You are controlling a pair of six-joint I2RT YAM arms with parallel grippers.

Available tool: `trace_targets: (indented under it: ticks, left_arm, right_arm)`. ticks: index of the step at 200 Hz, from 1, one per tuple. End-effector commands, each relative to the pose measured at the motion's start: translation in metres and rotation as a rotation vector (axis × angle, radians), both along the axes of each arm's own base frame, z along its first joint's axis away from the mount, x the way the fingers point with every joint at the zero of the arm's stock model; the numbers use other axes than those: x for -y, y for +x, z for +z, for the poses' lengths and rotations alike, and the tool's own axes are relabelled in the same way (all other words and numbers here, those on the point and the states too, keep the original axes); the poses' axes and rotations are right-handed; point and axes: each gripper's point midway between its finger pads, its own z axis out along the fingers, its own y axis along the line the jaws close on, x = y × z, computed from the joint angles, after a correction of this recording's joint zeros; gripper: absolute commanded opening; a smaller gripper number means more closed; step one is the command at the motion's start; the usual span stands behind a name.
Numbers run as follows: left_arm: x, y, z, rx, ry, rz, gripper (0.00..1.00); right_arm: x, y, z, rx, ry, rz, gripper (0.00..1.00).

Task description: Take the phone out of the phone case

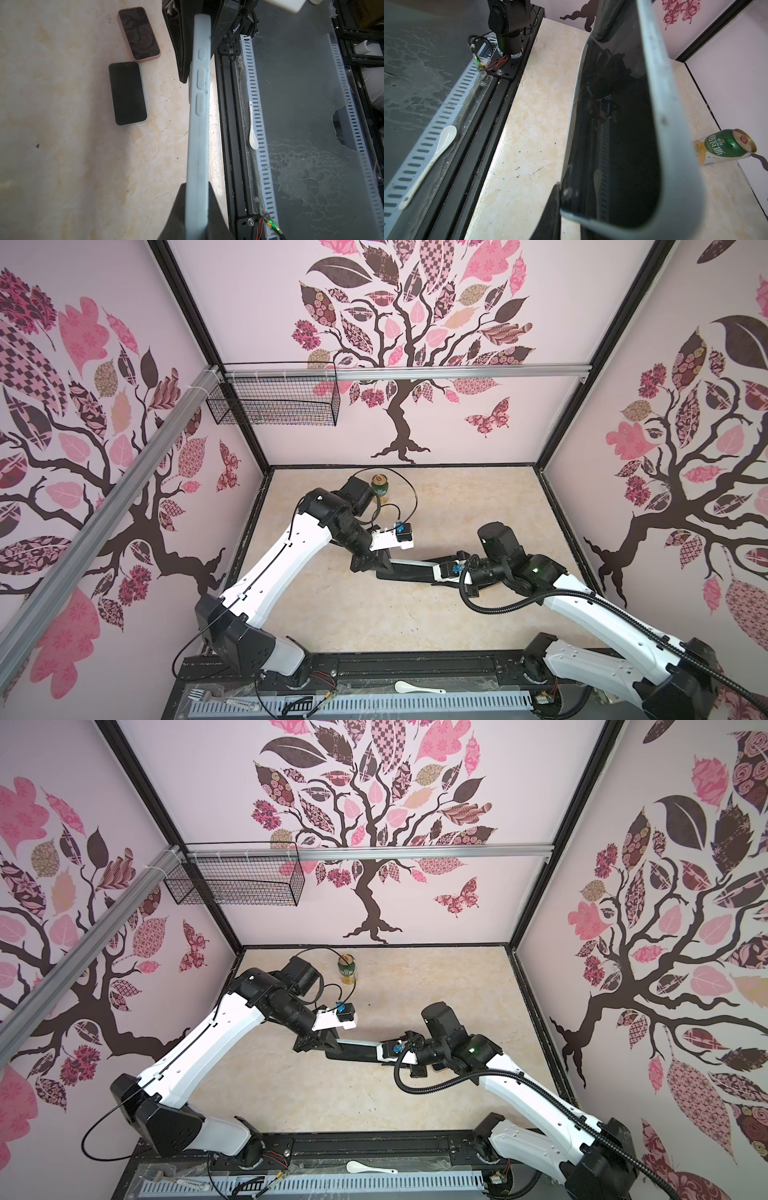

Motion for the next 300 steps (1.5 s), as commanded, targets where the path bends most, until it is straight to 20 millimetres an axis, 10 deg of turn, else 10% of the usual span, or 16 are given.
trace_targets:
  ticks: [1, 300]
  left_arm:
    - [0.016, 0.002, 0.015, -0.048, -0.079, -0.024, 0.0]
    - [0.022, 0.0, 0.019, -0.135, -0.117, -0.095, 0.0]
  right_arm:
    - [-0.015, -0.005, 0.051, 0.185, 0.129, 0.077, 0.0]
    - [-0.012, 0.015, 0.117, 0.525, 0.242, -0.07, 0.0]
